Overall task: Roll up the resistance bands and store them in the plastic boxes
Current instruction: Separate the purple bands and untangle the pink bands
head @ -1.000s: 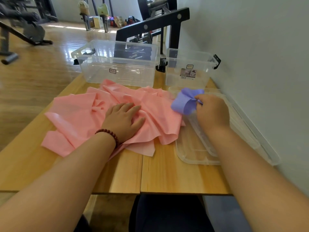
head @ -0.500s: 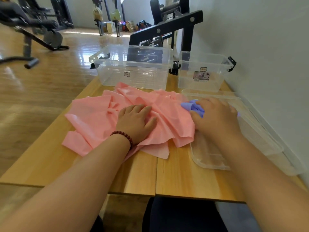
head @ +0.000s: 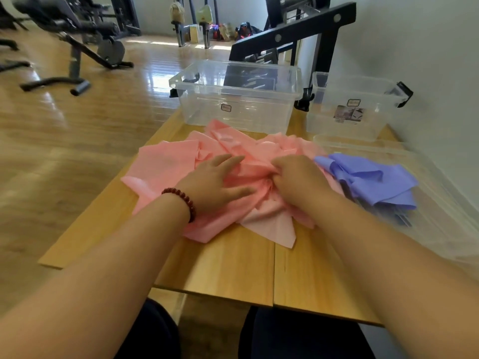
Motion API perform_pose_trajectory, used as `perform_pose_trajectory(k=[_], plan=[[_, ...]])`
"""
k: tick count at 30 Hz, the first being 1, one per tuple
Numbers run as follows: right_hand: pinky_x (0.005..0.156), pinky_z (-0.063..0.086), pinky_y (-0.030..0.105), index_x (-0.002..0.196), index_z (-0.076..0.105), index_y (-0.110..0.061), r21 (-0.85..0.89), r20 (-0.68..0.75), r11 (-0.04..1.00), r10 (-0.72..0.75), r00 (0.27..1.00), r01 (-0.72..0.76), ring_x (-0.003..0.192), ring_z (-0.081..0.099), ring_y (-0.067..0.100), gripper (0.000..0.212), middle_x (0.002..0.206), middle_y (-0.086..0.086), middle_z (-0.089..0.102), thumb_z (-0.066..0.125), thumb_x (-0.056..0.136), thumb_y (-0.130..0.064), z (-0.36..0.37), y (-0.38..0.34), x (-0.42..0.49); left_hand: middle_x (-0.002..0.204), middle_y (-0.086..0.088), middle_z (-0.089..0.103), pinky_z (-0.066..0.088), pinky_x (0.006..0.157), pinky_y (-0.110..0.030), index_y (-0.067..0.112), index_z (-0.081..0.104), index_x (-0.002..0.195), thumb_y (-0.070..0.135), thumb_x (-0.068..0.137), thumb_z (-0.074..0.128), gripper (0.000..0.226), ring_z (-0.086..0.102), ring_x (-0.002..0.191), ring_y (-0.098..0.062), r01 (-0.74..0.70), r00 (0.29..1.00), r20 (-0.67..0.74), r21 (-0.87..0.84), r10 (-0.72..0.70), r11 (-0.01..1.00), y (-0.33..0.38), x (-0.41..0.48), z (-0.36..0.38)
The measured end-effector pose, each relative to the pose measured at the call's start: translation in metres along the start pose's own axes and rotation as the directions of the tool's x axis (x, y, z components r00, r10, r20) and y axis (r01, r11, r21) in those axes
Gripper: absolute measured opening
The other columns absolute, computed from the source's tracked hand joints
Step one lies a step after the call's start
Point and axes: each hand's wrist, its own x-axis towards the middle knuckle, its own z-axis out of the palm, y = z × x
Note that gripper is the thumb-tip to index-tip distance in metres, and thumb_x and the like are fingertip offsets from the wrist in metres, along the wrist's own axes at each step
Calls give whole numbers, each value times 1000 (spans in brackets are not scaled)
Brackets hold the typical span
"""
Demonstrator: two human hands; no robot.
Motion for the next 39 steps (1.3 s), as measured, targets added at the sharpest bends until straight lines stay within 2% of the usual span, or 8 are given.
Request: perform_pose_trajectory(k=[9, 13, 16, 20, 26, 33, 36, 39], plan=[[63, 42, 19, 89, 71, -20, 512, -324, 854, 91, 942, 94, 77, 58, 13, 22, 83, -1, 67, 52, 95, -11, -44, -16, 13, 161, 1, 19, 22, 118, -52, 43, 0, 151, 66, 68, 70, 112, 20, 147, -21, -99, 947, -321, -228, 21, 969, 9, 9, -8], [71, 50, 13, 104, 68, -25, 678, -206, 722, 8, 979, 137, 85, 62, 2, 20, 92, -10, 68, 57, 95, -11, -44, -28, 10, 145, 14, 38, 35, 102, -10, 43, 2, 148, 43, 75, 78, 106, 42, 128, -2, -260, 944, -304, -450, 127, 854, 27, 18, -24], [79, 53, 23, 107, 64, -28, 660, -139, 744, -11, 990, 101, 94, 64, 6, 22, 102, -9, 68, 71, 88, -22, -45, -13, 3, 117, 14, 56, 41, 83, -6, 31, 44, 142, 13, 90, 64, 58, 53, 102, 0, -269, 922, -370, -398, 115, 877, 19, 19, -27], [76, 43, 18, 122, 59, -28, 489, -99, 872, 46, 994, 8, 109, 57, 10, 45, 121, -8, 61, 75, 82, -42, -42, 16, -8, 130, -6, 57, 37, 99, -26, 20, 56, 135, 3, 91, 55, 47, 53, 119, -22, -153, 909, -409, -147, 81, 977, -10, 11, -36], [120, 17, 50, 155, 14, -37, 121, 266, 986, 76, 961, -111, 150, 12, 31, 82, 165, 4, 12, 42, 87, -73, -7, 4, -6, 161, 2, 9, 26, 116, -47, 42, 19, 152, 49, 86, 62, 78, 16, 147, -26, 122, 984, 133, -4, -121, 992, 5, 3, -39], [105, 26, 24, 145, 45, -23, 283, 394, 959, -97, 914, -21, 137, 37, 19, 42, 152, -1, 40, 38, 105, -37, -2, -12, -30, 162, 7, 13, 2, 118, -56, 53, 39, 137, 84, 54, 15, 91, 2, 150, -20, 83, 996, 41, -47, -82, 995, 3, 6, -19], [95, 35, 21, 137, 52, -33, 364, 367, 928, -69, 928, -75, 124, 48, 12, 38, 130, -13, 54, 52, 99, -34, -23, -5, -35, 151, 6, 37, 21, 115, -52, 40, 55, 129, 81, 58, 38, 84, 29, 141, -25, 129, 991, -40, -43, -131, 991, -9, 4, -13], [83, 43, 24, 125, 60, -32, 311, 3, 950, 24, 1000, -24, 112, 57, 19, 31, 114, -7, 57, 60, 94, -36, -33, 5, -16, 134, -1, 54, 40, 102, -39, 23, 58, 129, 49, 80, 70, 57, 51, 119, -24, 125, 989, -65, -85, -131, 989, -20, -6, -5]])
